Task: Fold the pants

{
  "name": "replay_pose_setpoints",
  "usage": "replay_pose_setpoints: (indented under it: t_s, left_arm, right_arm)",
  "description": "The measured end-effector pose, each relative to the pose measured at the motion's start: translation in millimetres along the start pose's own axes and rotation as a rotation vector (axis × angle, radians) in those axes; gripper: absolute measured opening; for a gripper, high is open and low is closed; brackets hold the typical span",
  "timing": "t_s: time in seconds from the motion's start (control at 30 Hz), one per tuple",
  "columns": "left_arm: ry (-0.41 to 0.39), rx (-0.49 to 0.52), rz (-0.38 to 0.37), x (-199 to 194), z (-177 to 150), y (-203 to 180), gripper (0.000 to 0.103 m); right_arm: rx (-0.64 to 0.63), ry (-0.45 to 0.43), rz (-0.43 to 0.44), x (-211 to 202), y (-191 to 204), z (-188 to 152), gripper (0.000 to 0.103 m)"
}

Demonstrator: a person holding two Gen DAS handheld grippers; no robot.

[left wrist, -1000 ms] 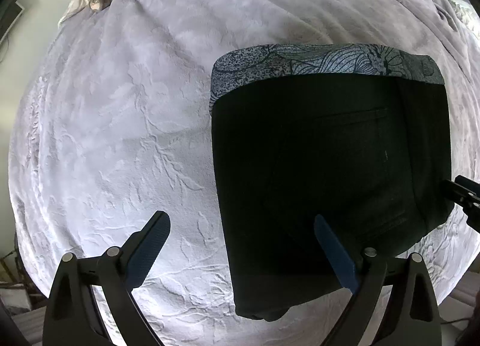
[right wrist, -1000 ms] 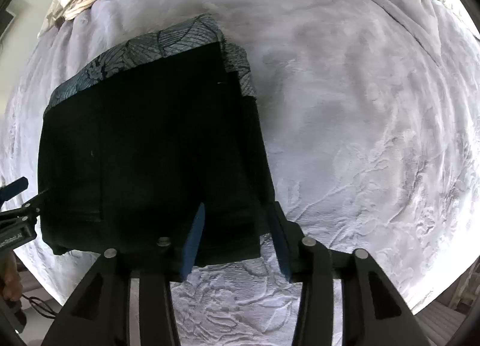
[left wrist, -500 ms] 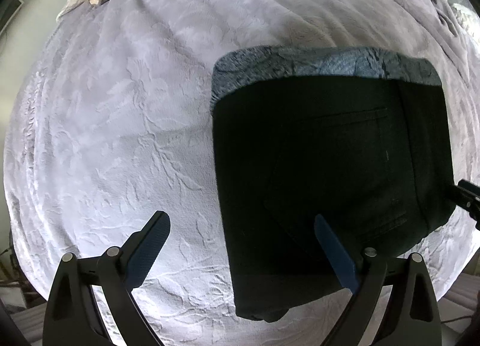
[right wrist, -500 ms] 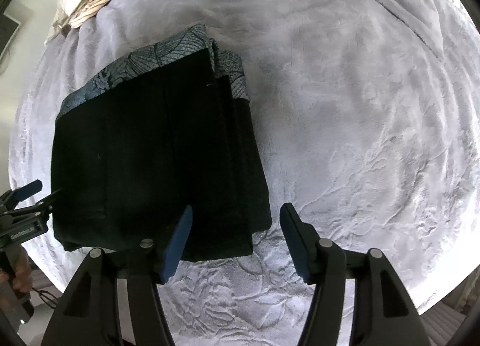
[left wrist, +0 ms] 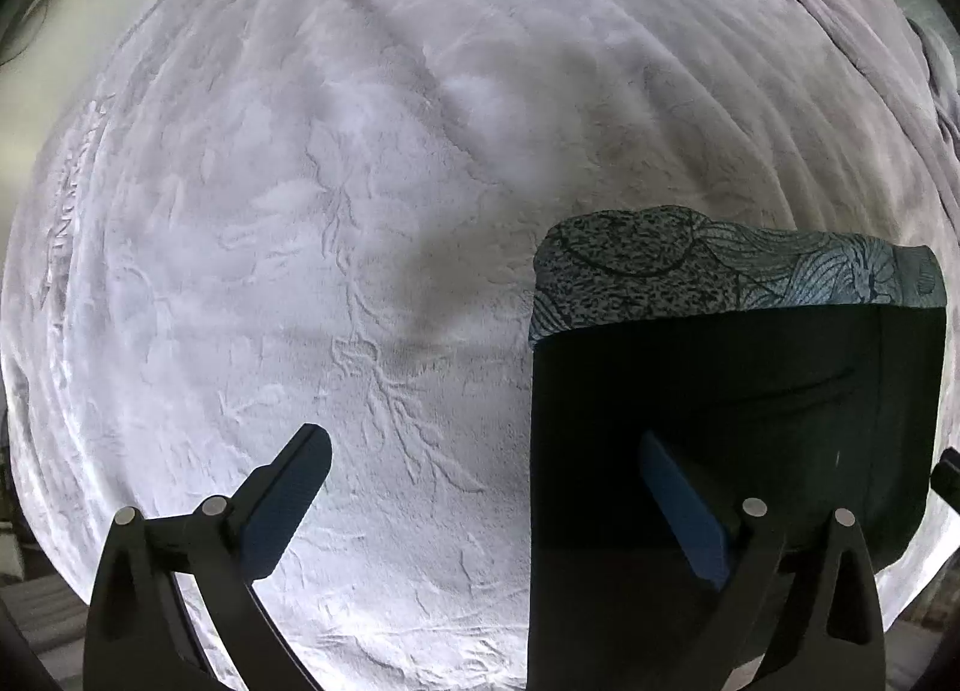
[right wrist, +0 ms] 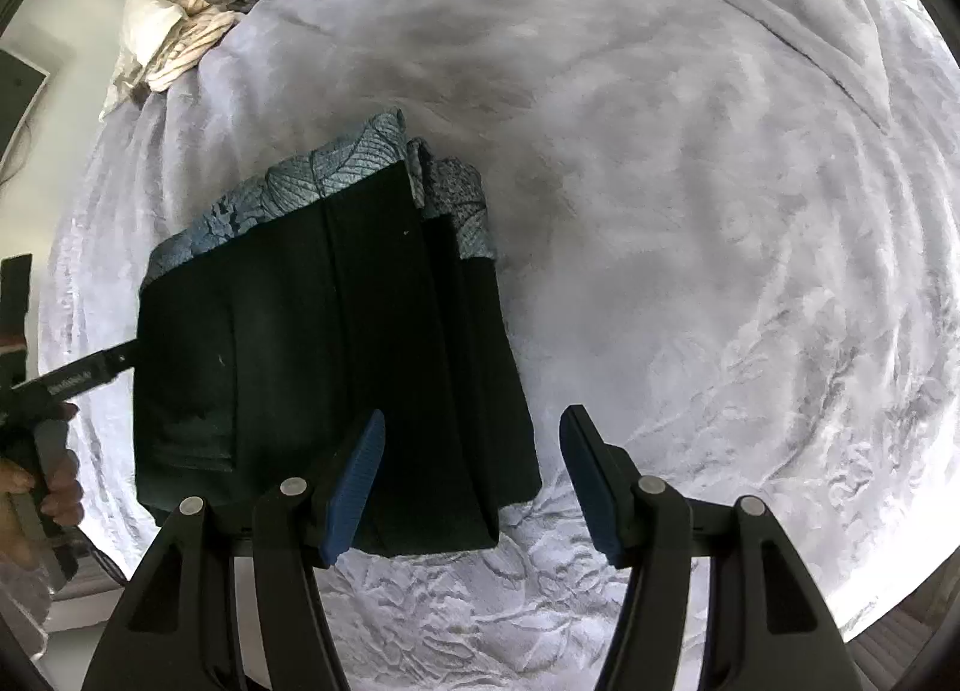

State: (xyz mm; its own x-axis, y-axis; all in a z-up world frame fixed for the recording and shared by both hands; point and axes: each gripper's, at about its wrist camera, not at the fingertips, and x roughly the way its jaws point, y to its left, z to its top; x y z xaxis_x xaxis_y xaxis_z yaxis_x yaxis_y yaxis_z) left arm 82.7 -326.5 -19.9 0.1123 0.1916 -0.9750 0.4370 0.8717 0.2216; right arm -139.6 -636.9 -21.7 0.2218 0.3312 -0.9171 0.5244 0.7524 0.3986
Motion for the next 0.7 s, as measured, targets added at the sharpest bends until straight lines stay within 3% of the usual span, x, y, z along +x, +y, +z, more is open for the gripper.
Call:
replay_pose_setpoints:
  t_s: [0.07, 0.2, 0.47, 0.7]
  left_arm:
    - [0.010, -0.010, -0.022, 2.2, 0.7, 2.7, 0.103]
    - [0.027, -0.034, -0.090, 2.9, 3.5, 15.3, 0.103]
    - [0.093, -0.015, -0.390, 9.1, 0.9, 22.6, 0.103]
    - [0.125, 0.060, -0.438, 23.4, -0.5, -21.0, 0.103]
  right_arm:
    - [-0.006, 0.001, 0.013, 0.6, -0.2, 0.7, 0.065]
    - [0.008, 0.025, 0.067, 4.8, -6.0, 3.8, 0.077]
    - [0.006, 0.073, 0.167, 21.8, -14.6, 10.3, 0.079]
    - [0.043, 0.109, 0.270, 48.4, -26.4, 25.5, 0.079]
